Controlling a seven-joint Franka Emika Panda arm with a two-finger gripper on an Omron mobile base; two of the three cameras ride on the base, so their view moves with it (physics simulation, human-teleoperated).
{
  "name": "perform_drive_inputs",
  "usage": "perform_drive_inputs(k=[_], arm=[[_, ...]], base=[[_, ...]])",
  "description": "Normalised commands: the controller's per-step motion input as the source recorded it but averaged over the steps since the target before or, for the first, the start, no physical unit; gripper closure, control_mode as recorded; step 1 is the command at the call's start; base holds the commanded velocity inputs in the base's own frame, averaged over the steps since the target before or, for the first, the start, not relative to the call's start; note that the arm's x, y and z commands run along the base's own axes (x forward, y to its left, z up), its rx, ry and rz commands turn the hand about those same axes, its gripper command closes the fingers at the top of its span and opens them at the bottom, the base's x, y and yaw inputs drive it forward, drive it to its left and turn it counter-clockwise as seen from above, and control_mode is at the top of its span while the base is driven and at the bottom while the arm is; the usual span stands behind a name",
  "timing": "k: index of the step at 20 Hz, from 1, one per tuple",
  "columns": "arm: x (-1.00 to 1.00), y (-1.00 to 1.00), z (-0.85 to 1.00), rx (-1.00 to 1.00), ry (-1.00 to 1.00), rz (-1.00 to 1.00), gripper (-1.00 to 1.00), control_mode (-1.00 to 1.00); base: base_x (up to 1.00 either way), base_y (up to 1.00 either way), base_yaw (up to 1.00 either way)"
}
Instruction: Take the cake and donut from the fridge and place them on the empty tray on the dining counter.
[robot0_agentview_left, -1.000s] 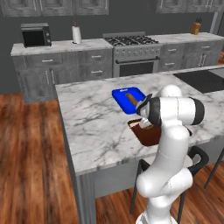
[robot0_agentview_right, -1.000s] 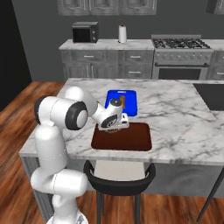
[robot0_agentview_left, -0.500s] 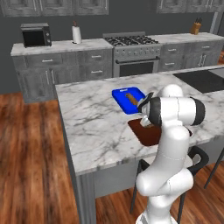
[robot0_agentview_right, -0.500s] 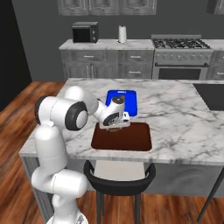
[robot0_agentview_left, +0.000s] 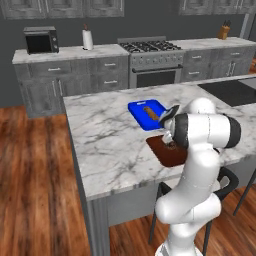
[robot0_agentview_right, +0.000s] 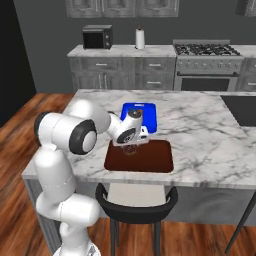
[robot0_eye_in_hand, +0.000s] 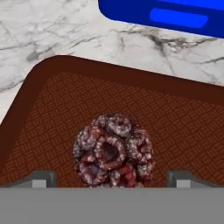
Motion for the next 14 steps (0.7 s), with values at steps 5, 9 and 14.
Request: perform_drive_inputs(k=[5,9,14], arm=[[-0.33,0.08,1.00,-0.02,0.03,-0.04,-1.00,-1.00],[-0.40,0.34,0.89,-0.02,0.05,-0.30,-1.00,-1.00],[-0.96,0.20,0.86,0.00,0.00,-0.28,-1.00,-1.00]], base=[[0.00,0.00,0.00],[0.00,0.00,0.00],[0.00,0.00,0.00]])
